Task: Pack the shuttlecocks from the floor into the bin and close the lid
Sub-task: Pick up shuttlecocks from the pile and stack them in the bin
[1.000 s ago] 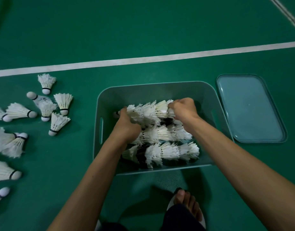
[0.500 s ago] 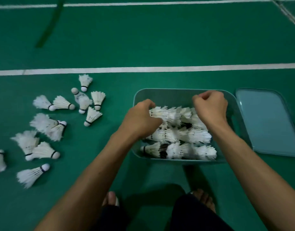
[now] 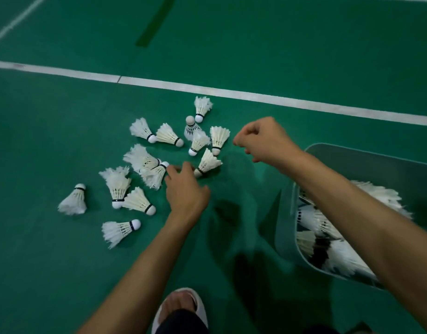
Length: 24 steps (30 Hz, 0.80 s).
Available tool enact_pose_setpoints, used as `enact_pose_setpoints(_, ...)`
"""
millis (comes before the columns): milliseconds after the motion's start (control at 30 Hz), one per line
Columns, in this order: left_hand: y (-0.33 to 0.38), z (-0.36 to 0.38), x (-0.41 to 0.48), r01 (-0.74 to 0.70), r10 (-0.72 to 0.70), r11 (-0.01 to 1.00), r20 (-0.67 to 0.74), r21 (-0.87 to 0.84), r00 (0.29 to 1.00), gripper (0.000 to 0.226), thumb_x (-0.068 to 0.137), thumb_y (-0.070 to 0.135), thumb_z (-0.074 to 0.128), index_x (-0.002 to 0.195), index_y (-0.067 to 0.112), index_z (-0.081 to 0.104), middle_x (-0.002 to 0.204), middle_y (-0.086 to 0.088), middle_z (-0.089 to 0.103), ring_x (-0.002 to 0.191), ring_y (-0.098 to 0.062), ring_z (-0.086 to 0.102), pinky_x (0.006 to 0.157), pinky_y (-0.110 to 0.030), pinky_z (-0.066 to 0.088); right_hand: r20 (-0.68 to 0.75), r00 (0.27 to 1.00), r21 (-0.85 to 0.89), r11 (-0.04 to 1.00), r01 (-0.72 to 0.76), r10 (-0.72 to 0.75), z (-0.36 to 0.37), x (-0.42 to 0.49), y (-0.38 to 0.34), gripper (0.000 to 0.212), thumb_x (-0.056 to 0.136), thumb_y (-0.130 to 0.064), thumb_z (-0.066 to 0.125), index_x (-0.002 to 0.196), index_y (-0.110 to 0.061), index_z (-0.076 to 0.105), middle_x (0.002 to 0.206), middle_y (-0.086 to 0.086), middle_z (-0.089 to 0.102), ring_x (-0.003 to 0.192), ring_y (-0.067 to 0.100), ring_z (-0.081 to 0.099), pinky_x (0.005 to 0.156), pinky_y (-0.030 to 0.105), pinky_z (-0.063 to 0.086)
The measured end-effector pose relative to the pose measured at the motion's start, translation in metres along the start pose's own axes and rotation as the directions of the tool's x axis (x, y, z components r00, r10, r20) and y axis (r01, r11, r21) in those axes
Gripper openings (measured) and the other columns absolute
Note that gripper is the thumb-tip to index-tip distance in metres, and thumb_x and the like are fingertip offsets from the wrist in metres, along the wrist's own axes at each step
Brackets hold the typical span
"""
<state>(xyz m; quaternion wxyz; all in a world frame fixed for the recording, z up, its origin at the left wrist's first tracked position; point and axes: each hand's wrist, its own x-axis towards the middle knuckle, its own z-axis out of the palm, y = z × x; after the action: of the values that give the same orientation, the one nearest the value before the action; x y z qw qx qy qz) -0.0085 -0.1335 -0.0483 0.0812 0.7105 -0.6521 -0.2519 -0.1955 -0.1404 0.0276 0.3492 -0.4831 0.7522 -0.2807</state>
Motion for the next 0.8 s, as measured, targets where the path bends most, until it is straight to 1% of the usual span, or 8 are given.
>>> enact_pose_setpoints(167, 0.002, 0.039, 0.05, -0.081, 0.082, 0.997, -0.083, 0.02, 0.993, 0.065, 0.071, 0.038, 0.085, 0.128, 0.022, 0.061, 0.144, -0.016, 0.039, 0.125, -0.036, 0.042, 0.099, -0.042, 0.042, 0.139, 0.983, -0.215, 0.972, -0.091, 0.122, 0.014, 0.053, 0.007, 0.03, 0.087, -0.008, 0.05, 0.099, 0.005, 0.075, 0.061, 0.009, 0.052, 0.058, 0.024, 0.047, 0.058, 0.035, 0.049)
enact_pose_setpoints(233, 0.002, 0.049, 0.063, -0.072, 0.075, 0.997, -0.078, 0.036, 0.994, 0.053, 0.072, 0.039, 0.081, 0.121, 0.024, 0.068, 0.142, -0.014, 0.042, 0.123, -0.035, 0.044, 0.097, -0.041, 0.042, 0.153, 0.98, -0.273, 0.958, -0.083, 0.128, 0.022, 0.072, 0.006, 0.032, 0.087, -0.01, 0.05, 0.102, 0.0, 0.077, 0.069, 0.01, 0.064, 0.064, 0.026, 0.054, 0.063, 0.032, 0.049)
enact_pose_setpoints(333, 0.001, 0.051, 0.069, -0.053, 0.056, 0.998, -0.09, 0.042, 0.994, 0.043, 0.072, 0.044, 0.081, 0.111, 0.027, 0.075, 0.14, -0.01, 0.045, 0.124, -0.033, 0.043, 0.097, -0.04, 0.041, 0.149, 0.984, -0.325, 0.944, -0.049, 0.102, 0.037, 0.098, 0.003, 0.033, 0.086, -0.007, 0.05, 0.105, -0.004, 0.077, 0.106, 0.018, 0.075, 0.097, 0.031, 0.07, 0.084, 0.038, 0.059)
enact_pose_setpoints(433, 0.004, 0.042, 0.073, -0.116, 0.123, 0.991, -0.113, 0.069, 0.986, 0.043, 0.069, 0.056, 0.08, 0.104, 0.032, 0.078, 0.153, -0.013, 0.04, 0.134, -0.035, 0.036, 0.102, -0.044, 0.038, 0.209, 0.971, -0.352, 0.935, -0.04, 0.12, 0.054, 0.124, 0.001, 0.036, 0.085, -0.005, 0.048, 0.108, -0.002, 0.075, 0.111, 0.02, 0.073, 0.101, 0.034, 0.068, 0.091, 0.039, 0.057)
enact_pose_setpoints(500, 0.007, 0.037, 0.086, -0.152, 0.155, 0.983, -0.018, 0.107, 0.988, 0.043, 0.071, 0.058, 0.078, 0.105, 0.031, 0.077, 0.154, -0.012, 0.039, 0.137, -0.035, 0.033, 0.104, -0.045, 0.036, 0.223, 0.965, -0.383, 0.923, -0.042, 0.136, 0.059, 0.135, 0.003, 0.031, 0.085, -0.011, 0.051, 0.107, -0.005, 0.073, 0.108, 0.016, 0.072, 0.1, 0.032, 0.067, 0.092, 0.041, 0.057)
enact_pose_setpoints(600, 0.009, 0.034, 0.107, -0.189, 0.184, 0.98, 0.075, 0.058, 0.98, 0.046, 0.07, 0.058, 0.079, 0.098, 0.022, 0.077, 0.126, -0.013, 0.058, 0.122, -0.037, 0.045, 0.092, -0.043, 0.045, 0.132, 0.986, -0.4, 0.916, -0.038, 0.099, 0.053, 0.138, 0.008, 0.024, 0.08, -0.015, 0.057, 0.097, -0.008, 0.071, 0.097, 0.01, 0.071, 0.093, 0.029, 0.067, 0.084, 0.037, 0.057)
enact_pose_setpoints(700, 0.018, 0.035, 0.1, -0.154, 0.153, 0.988, -0.019, -0.03, 0.988, 0.037, 0.06, 0.059, 0.075, 0.07, 0.025, 0.067, 0.09, -0.012, 0.063, 0.097, -0.036, 0.055, 0.071, -0.038, 0.044, 0.093, 0.991, -0.362, 0.93, -0.057, 0.096, 0.04, 0.133, 0.01, 0.023, 0.082, -0.015, 0.061, 0.1, -0.006, 0.072, 0.099, 0.011, 0.072, 0.094, 0.029, 0.068, 0.083, 0.038, 0.058)
enact_pose_setpoints(800, 0.03, 0.037, 0.074, -0.126, 0.119, 0.979, -0.054, -0.161, 0.991, 0.036, 0.057, 0.059, 0.072, 0.057, 0.027, 0.055, 0.081, -0.009, 0.065, 0.084, -0.036, 0.06, 0.063, -0.036, 0.046, 0.019, 0.998, -0.29, 0.955, -0.058, 0.066, 0.023, 0.117, 0.004, 0.019, 0.079, -0.014, 0.065, 0.092, -0.001, 0.07, 0.087, 0.011, 0.068, 0.08, 0.03, 0.064, 0.063, 0.036, 0.052)
